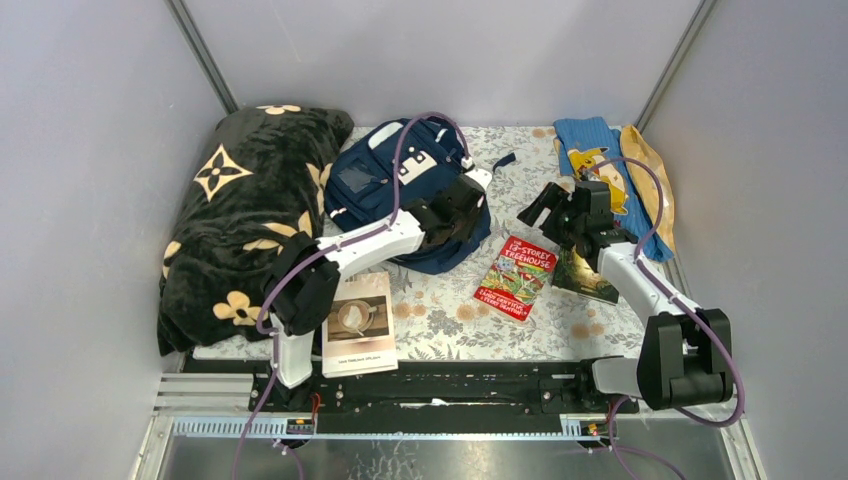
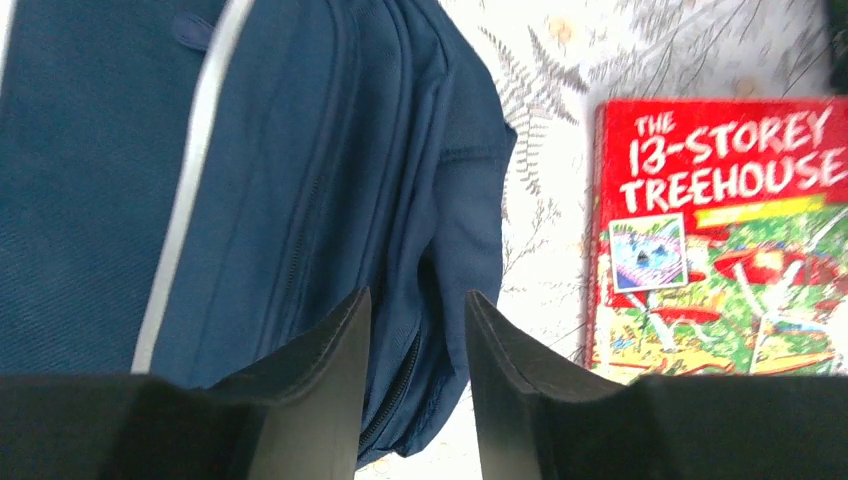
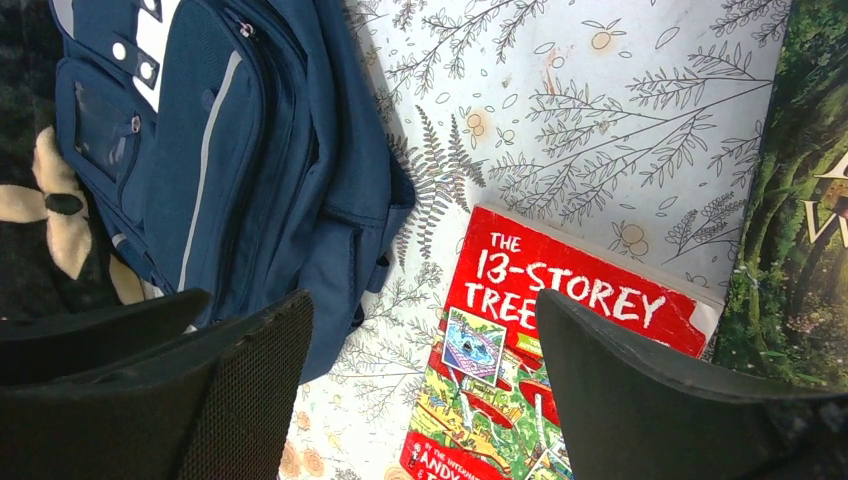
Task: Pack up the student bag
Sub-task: Adjust the student bag at the center of the board.
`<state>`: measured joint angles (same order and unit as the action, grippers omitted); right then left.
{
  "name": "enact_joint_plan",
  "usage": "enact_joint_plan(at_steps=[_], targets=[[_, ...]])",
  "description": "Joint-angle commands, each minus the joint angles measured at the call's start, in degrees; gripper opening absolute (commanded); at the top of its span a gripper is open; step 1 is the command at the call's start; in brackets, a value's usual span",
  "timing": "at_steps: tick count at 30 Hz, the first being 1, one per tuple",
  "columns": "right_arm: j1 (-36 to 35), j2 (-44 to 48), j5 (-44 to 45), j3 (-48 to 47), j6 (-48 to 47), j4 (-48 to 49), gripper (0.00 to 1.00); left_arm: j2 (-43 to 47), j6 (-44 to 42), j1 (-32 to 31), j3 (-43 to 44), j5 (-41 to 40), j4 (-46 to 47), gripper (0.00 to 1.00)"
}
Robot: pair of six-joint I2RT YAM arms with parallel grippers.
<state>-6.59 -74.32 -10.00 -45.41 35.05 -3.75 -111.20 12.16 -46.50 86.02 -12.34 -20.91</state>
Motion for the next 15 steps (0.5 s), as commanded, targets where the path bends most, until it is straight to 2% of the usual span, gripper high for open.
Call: enact_joint_plan(at_steps=[1, 8, 11, 13, 15], targets=[[0.18, -1.32, -0.80, -0.73, -0.31, 2.26, 0.88, 0.93, 0.93, 0.01, -0.19, -5.94, 3.25, 0.48], [0.17, -2.52, -2.21, -1.44, -0.07, 2.31, 0.87, -5.60, 1.20, 0.11, 2.12, -5.96, 1.64, 0.50], [0.19, -2.68, -2.30, -1.46, -0.24, 2.11, 0.87, -7.22, 2.30, 0.01, 2.95, -9.34, 0.47, 0.45], [0.22, -2.58, -2.39, -1.52, -0.35, 1.76, 0.87, -7.37, 2.72, 0.01, 2.85, -10.53, 0.44, 0.38], [0.22, -2.69, -2.69, -1.50, -0.47, 1.80, 0.87, -7.04, 2.89, 0.01, 3.15, -10.75, 0.47, 0.22]])
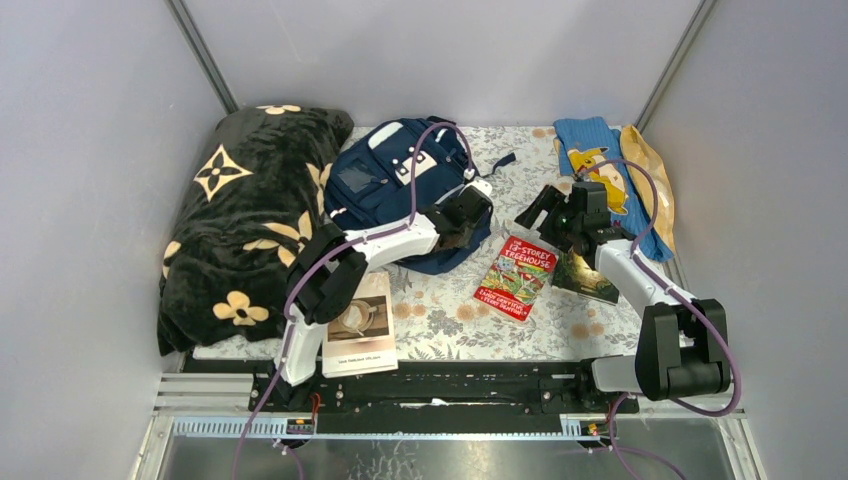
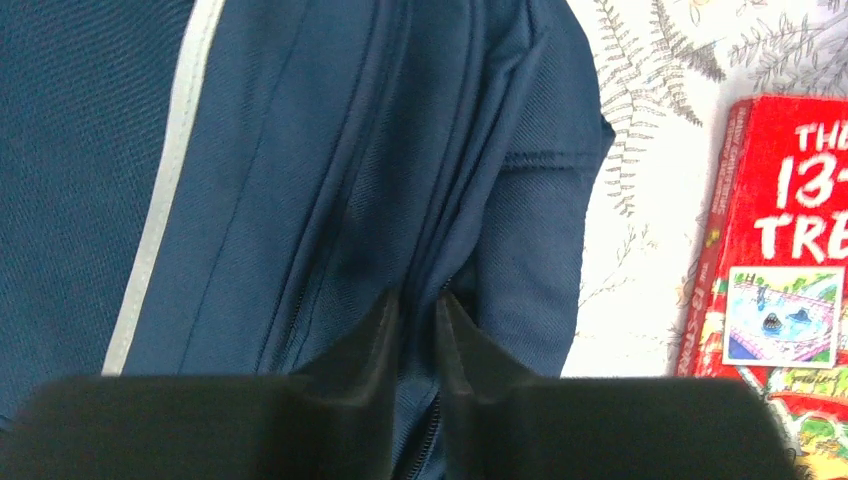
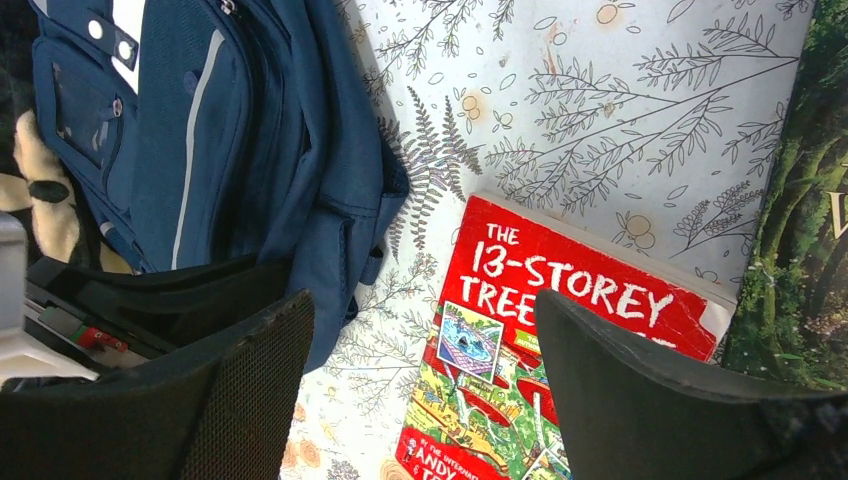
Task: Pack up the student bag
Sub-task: Adjust the student bag at the center of the board.
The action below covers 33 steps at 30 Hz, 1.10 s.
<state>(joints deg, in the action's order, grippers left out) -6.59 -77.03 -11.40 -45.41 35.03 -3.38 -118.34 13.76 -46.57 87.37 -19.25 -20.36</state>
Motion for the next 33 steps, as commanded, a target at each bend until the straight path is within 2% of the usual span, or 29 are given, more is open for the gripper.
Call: enact_joint_plan(at_steps=[1, 3, 10, 13, 16, 19, 22, 24, 26, 30, 33], targets=[[0.18, -0.15, -1.84, -1.45, -0.44, 1.68, 0.87, 0.19, 1.77, 0.07, 2.92, -3.53, -0.89, 0.13], [0.17, -0.64, -3.20, -1.19, -0.34, 2.38, 0.86, 0.85, 2.21, 0.07, 5.65, -1.52, -2.69, 0.00], [0.19, 0.31, -2.93, -1.36, -0.72, -2.09, 0.86, 8.04, -0.51, 1.26, 11.09, -1.35, -5.54, 0.00], [0.17, 2.17, -0.67, -0.90, -2.02, -6.95, 0.87, 12.33, 0.62, 4.64, 11.82, 4.20, -5.51, 0.00], [0.15, 5.20, 0.50, 0.87, -3.29, -8.68, 0.88, 15.76, 4.06, 10.09, 10.23, 13.62, -4.09, 0.00], [-0.23, 8.42, -7.31, 3.29, -4.67, -5.11, 0.88, 17.30, 6.30, 14.99, 7.96, 19.67, -2.33, 0.00], [-5.76, 10.23, -13.92, 4.08, -4.64, -1.95, 0.88, 17.66, 8.24, 19.54, 6.37, 24.28, -1.55, 0.00], [-14.93, 9.97, -13.76, 3.54, -4.67, 0.03, 0.89, 17.82, 10.01, 22.18, 5.16, 28.24, -0.05, 0.00], [-20.73, 7.81, -16.06, 3.84, -2.61, 5.63, 0.90, 17.82, 11.35, 24.22, 4.24, 30.96, 1.20, 0.00], [-25.17, 0.87, -18.51, 4.78, 3.56, 14.74, 0.88, 17.58, 13.29, 26.90, 3.31, 34.93, 1.72, 0.00], [-25.44, -0.45, -10.16, 3.55, 4.66, 8.98, 0.88, 18.57, 14.24, 27.61, 1.60, 36.94, 2.88, 0.00]])
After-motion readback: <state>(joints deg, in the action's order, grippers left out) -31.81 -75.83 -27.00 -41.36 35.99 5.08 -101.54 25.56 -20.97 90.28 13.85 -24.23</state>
